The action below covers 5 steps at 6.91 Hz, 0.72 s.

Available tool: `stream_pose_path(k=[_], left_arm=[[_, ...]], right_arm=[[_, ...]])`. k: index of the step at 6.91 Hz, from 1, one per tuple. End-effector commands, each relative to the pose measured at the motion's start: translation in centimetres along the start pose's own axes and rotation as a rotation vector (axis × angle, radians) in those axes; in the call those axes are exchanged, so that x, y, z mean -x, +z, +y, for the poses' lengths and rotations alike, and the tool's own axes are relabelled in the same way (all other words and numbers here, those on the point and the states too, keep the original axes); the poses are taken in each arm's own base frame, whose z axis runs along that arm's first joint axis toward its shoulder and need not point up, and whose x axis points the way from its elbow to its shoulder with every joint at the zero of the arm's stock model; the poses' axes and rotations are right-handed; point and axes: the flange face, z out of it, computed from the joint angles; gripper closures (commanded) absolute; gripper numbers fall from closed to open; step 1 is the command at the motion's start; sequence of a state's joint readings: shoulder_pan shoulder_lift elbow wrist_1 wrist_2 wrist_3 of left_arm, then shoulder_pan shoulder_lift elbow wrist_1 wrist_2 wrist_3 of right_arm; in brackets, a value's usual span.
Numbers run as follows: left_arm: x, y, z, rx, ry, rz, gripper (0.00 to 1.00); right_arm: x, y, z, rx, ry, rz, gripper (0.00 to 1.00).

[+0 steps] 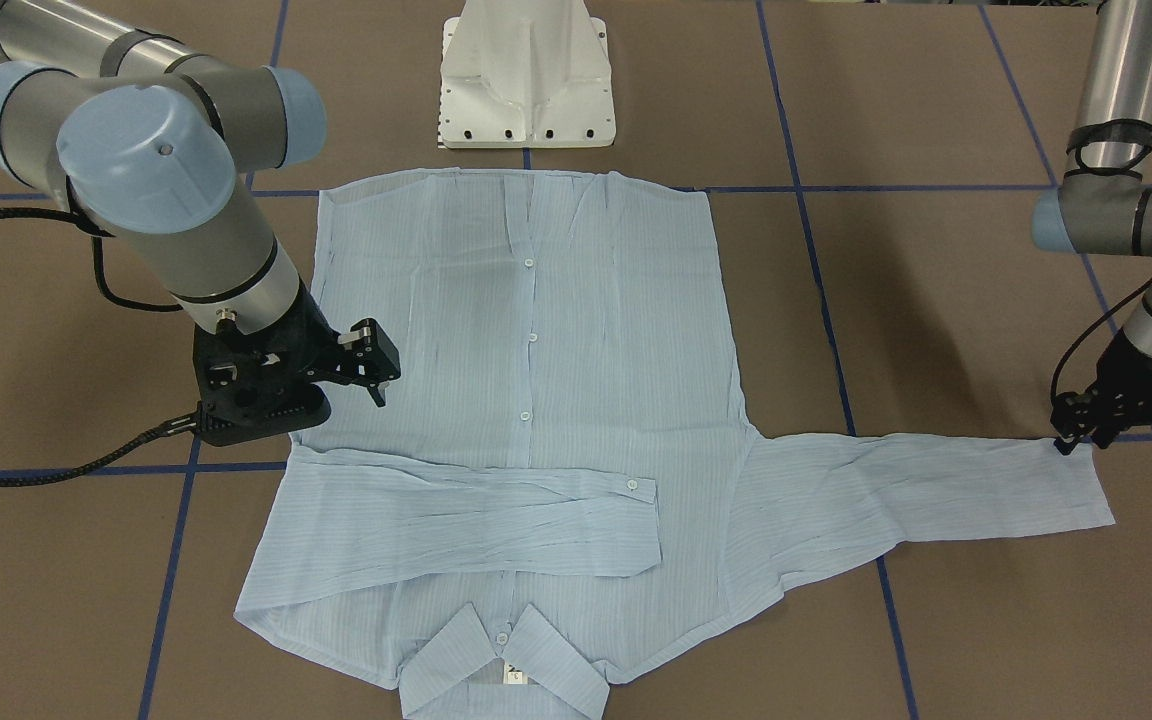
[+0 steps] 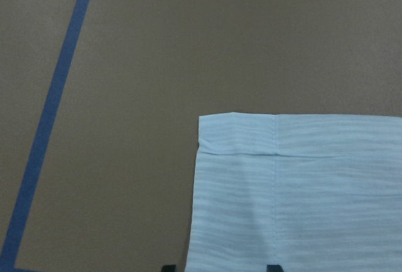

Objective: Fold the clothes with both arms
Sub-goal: 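Release the sleeve and raise the right gripper while the left grasps the other cuff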

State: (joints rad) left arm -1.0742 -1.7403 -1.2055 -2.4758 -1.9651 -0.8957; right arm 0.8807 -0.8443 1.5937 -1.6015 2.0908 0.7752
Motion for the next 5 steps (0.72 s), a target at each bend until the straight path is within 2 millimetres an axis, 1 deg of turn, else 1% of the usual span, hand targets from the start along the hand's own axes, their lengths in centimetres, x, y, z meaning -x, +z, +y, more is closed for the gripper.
stream_pose_path(k=[1,3,4,5], left_arm=[[0.33,0.26,0.16,0.005,-0.003,-0.006,0.45],[0.51,0.4,0.23,0.008,-0.003,-0.009,0.45],[0.51,0.4,0.23,0.008,-0.005,-0.009,0.47],[0.51,0.4,0.23,0.008,-0.005,-0.009,0.56]], right_arm=[[0.05,-0.03,0.0,0.0,0.0,-0.001,0.0],[0.08,-0.09,0.01,-0.001,0.0,-0.001,0.0],[0.08,-0.09,0.02,-0.001,0.0,-0.001,0.0],[0.15,-0.22,0.05,-0.003,-0.002,-0.003,0.0]])
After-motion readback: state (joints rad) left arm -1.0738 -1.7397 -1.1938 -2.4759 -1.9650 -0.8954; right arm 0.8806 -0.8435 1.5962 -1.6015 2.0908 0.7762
